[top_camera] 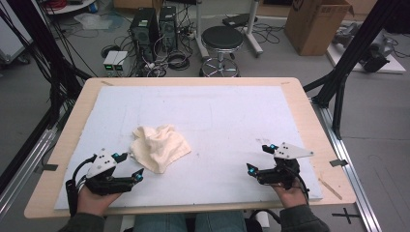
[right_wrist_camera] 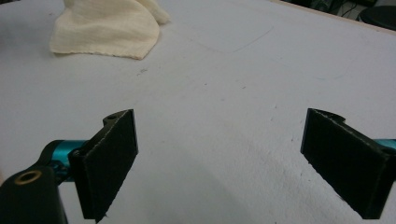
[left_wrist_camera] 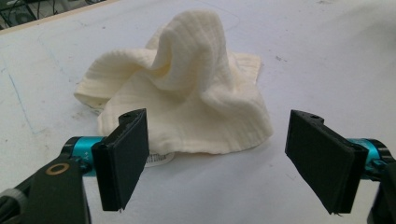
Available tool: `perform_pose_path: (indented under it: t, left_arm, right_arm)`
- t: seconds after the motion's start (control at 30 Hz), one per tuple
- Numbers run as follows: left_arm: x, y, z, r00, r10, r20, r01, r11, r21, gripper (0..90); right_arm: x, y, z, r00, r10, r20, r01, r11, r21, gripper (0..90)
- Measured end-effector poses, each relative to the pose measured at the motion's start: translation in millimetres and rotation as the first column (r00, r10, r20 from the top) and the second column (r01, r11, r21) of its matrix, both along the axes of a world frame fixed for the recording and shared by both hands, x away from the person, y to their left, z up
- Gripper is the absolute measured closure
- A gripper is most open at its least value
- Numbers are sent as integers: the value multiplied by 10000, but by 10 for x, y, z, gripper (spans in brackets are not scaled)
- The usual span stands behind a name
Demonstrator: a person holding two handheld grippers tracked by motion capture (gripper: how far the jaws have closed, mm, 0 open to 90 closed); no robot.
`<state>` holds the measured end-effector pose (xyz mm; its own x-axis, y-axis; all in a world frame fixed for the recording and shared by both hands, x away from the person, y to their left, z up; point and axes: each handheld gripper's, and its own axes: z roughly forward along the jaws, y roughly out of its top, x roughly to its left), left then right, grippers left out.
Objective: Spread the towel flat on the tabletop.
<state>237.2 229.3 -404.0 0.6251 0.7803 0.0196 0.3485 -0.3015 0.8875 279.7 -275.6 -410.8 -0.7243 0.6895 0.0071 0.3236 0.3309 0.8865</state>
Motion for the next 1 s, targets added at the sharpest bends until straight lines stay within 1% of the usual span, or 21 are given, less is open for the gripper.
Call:
perform_pose_path:
  t: [0.1, 0.2, 0.27, 0.3, 0.47, 0.5, 0.53, 0.6, 0.8, 0.87, 0.93, 0.97, 1.0]
  left_arm:
    - [27, -18, 9, 10000, -51, -38, 51, 9999, -131, 221]
    - [59, -41, 26, 10000, 3, -6, -3, 9997, -228, 220]
    - [72, -50, 42, 10000, -25, 0, 25, 9998, -222, 220]
    - [76, -55, 55, 10000, -14, -4, 14, 9996, -296, 220]
    - [119, -65, 120, 10000, -41, -2, 41, 9987, -509, 220]
    - [135, -67, 135, 10000, -77, -7, 77, 9989, -455, 220]
    - [154, -71, 148, 10000, -69, -8, 69, 9990, -439, 220]
    - [202, -86, 166, 10000, -70, -46, 68, 9991, -411, 220]
    - [416, -206, 173, 9993, -247, -274, 242, 9995, -182, 222]
    - [498, -264, 157, 9986, -232, -475, 225, 9996, -162, 225]
    - [580, -314, 139, 9973, -149, -718, 150, 9999, 2, 236]
    - [618, -332, 131, 9971, -102, -748, 110, 9999, 97, 236]
    - [650, -350, 120, 9968, -20, -799, 27, 10000, 82, 242]
  right_arm:
    - [-14, -8, 6, 10000, -3, -21, 3, 10000, 29, 103]
    - [-16, -9, 5, 10000, 18, 44, -18, 10000, 5, 103]
    - [-14, -9, 5, 10000, 3, 62, -3, 10000, 12, 103]
    - [-12, -6, 5, 10000, -17, -3, 17, 9999, 104, 103]
    - [-1, 12, 0, 10000, 38, -43, -38, 10000, 38, 103]
    - [-5, 15, -1, 10000, 51, -84, -51, 10000, 35, 103]
    - [-7, 13, -3, 10000, 72, -16, -72, 10000, 5, 103]
    - [-14, 10, -1, 10000, 87, -26, -87, 10000, 12, 103]
    - [-15, -13, 6, 10000, 15, 42, -16, 9999, 114, 103]
    - [-13, -10, 12, 10000, 41, 65, -42, 9999, 144, 103]
    - [-1, -9, 15, 9999, 63, 118, -65, 9999, 152, 103]
    - [-1, -9, 15, 9999, 63, 118, -65, 9999, 152, 103]
    - [7, -4, 10, 9999, 89, 48, -90, 9998, 164, 103]
